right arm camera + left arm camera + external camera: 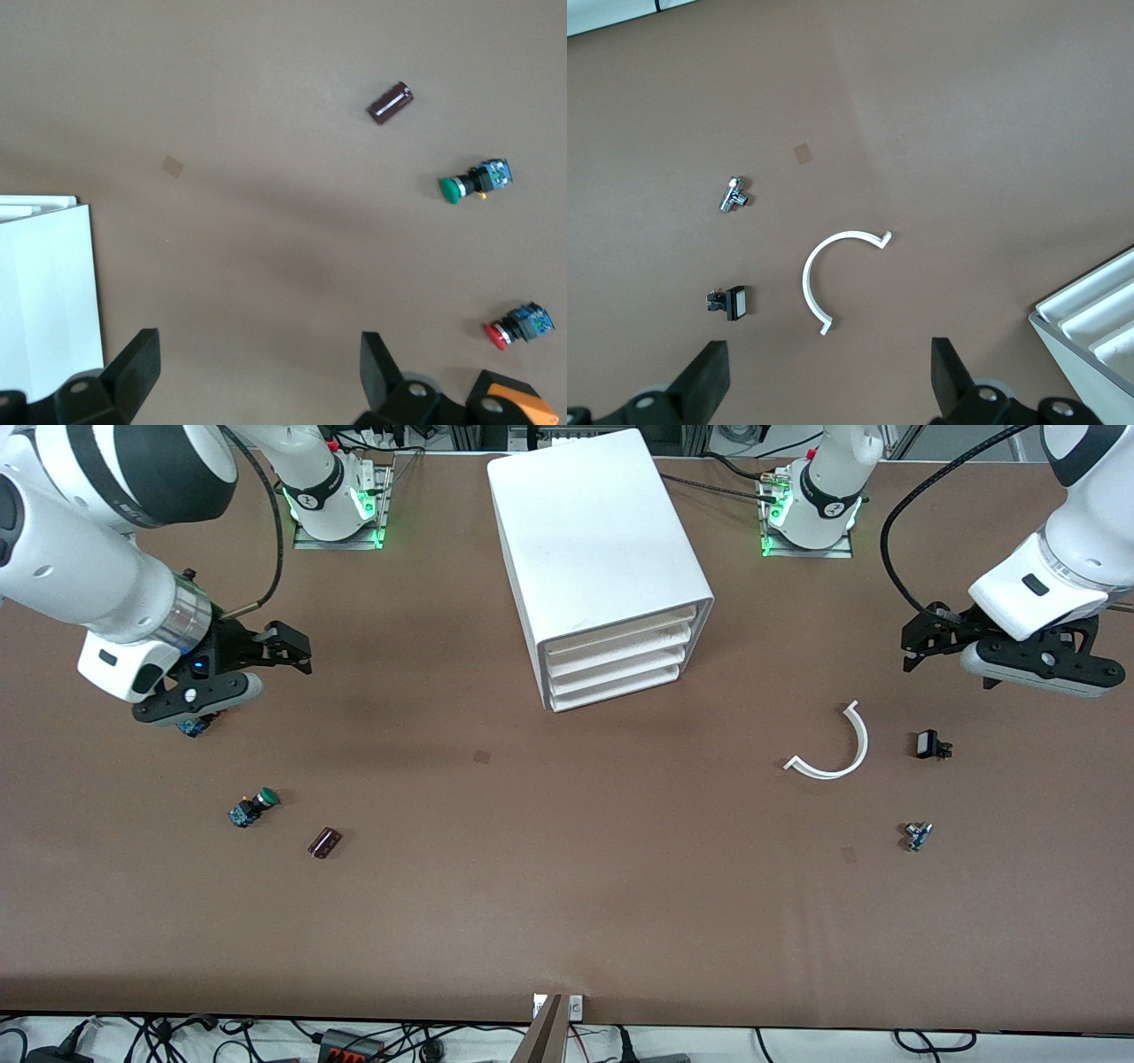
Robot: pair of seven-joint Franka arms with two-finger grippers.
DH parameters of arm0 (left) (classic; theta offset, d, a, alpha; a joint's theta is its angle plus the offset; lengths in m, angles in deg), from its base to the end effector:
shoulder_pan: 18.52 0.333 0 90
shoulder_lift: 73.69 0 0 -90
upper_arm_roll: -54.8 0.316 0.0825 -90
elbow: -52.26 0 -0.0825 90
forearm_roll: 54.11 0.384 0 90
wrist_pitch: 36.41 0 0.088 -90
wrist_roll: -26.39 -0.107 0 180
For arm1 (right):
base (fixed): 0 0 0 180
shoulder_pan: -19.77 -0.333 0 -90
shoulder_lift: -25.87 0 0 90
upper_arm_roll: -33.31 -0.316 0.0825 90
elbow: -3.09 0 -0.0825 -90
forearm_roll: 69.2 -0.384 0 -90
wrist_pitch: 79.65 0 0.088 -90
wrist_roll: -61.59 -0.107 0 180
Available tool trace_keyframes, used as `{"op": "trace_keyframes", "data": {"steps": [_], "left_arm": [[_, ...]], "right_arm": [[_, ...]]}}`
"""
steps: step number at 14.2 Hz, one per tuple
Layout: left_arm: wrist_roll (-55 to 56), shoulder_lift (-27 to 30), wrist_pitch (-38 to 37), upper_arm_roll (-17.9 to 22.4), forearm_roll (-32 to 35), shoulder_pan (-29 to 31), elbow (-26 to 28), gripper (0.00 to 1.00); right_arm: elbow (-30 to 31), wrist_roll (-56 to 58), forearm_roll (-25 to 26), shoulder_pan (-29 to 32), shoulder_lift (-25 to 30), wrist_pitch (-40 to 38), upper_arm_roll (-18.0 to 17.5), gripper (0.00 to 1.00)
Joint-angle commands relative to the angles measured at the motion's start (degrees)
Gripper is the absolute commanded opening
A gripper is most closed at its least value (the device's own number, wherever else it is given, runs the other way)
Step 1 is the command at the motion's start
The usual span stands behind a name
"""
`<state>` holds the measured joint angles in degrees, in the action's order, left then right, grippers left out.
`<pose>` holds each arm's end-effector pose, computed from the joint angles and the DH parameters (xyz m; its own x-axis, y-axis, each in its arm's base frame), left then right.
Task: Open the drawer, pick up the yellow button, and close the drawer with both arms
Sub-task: 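Move the right gripper toward the white drawer cabinet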
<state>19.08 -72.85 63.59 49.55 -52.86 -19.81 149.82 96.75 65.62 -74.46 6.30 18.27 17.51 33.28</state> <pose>0.5594 -0.0625 0.5854 0.9686 -0.2429 0.0537 -0.2416 -0.9699 -0.0301 0.5780 0.1477 0.5286 0.9549 0.2895 -0.0655 0.2829 -0.9545 -0.0948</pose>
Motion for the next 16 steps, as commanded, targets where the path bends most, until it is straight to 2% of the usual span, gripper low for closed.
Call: {"op": "trace_keyframes", "data": {"steps": [1,13,16], "left_arm": [[0.19,-0.58,-1.29,-0.12,0.59,0.06,-1.58,1.0],[0.19,-0.67,-1.29,-0.29,0.5,0.14,-1.67,1.0],[-0.34,-0.85,-3.39,-0.47,0.33,-0.03,-1.67,1.0]], "right_arm": [[-2.95,-0.6,-0.71,-1.56,-2.15,0.3,0.29,1.0],[-3.75,-0.68,-1.15,-4.11,-4.18,4.52,0.2,1.0],[-4.01,-0.6,-6.24,-4.11,-4.79,4.7,0.29,1.0]]}}
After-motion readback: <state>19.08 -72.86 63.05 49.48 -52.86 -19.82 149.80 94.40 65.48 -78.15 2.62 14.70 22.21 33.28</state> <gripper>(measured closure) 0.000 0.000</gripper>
